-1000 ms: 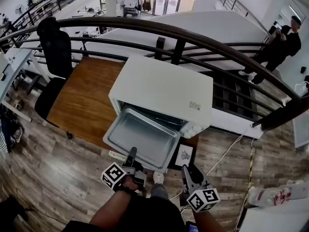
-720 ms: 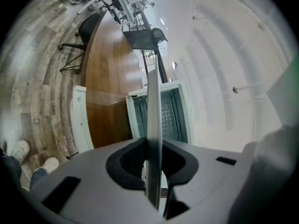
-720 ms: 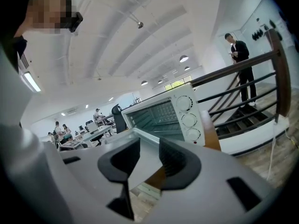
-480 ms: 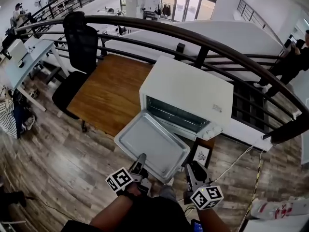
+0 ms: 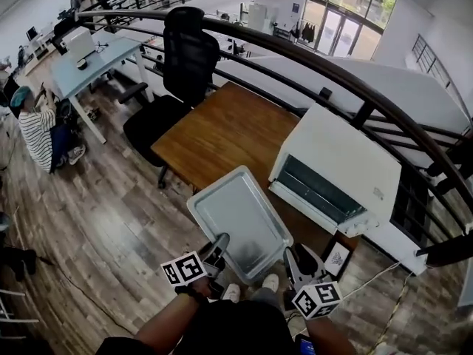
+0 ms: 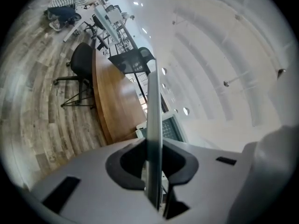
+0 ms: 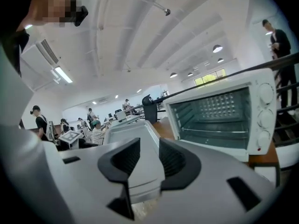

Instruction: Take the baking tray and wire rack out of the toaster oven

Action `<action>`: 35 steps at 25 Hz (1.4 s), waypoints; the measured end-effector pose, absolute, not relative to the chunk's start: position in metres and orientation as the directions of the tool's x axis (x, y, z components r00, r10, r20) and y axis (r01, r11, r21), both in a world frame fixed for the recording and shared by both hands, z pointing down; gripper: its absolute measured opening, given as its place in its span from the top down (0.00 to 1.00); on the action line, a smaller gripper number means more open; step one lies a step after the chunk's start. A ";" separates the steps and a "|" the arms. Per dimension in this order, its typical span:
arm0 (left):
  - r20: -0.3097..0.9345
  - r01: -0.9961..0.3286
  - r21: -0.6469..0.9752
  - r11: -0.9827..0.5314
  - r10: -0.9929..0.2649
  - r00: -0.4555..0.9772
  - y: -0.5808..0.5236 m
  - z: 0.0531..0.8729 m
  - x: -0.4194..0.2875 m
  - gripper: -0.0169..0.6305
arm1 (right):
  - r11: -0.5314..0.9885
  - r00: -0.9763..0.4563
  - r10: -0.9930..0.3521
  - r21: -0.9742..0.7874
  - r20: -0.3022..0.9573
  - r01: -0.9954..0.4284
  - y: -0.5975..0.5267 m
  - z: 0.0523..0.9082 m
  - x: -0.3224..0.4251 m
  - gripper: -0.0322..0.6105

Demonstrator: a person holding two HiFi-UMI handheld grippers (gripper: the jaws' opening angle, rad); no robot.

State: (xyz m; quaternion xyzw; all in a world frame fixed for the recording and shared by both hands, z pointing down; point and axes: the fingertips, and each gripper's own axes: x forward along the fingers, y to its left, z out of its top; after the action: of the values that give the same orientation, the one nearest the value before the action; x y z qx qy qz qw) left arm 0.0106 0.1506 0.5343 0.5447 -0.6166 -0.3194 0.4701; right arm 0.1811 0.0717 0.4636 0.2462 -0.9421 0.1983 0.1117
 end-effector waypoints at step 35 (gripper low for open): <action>0.323 -0.392 0.872 0.292 -0.946 0.015 0.026 0.545 -0.221 0.88 | 0.898 -0.944 -0.134 -0.365 0.301 -0.244 -0.062 0.487 -0.093 0.80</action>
State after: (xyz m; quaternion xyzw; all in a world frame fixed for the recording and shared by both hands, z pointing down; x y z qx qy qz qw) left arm -0.2206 0.0263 0.5447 0.5218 -0.6411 -0.2859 0.4848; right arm -0.0929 -0.0619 0.4871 0.0981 -0.9648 0.2029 0.1355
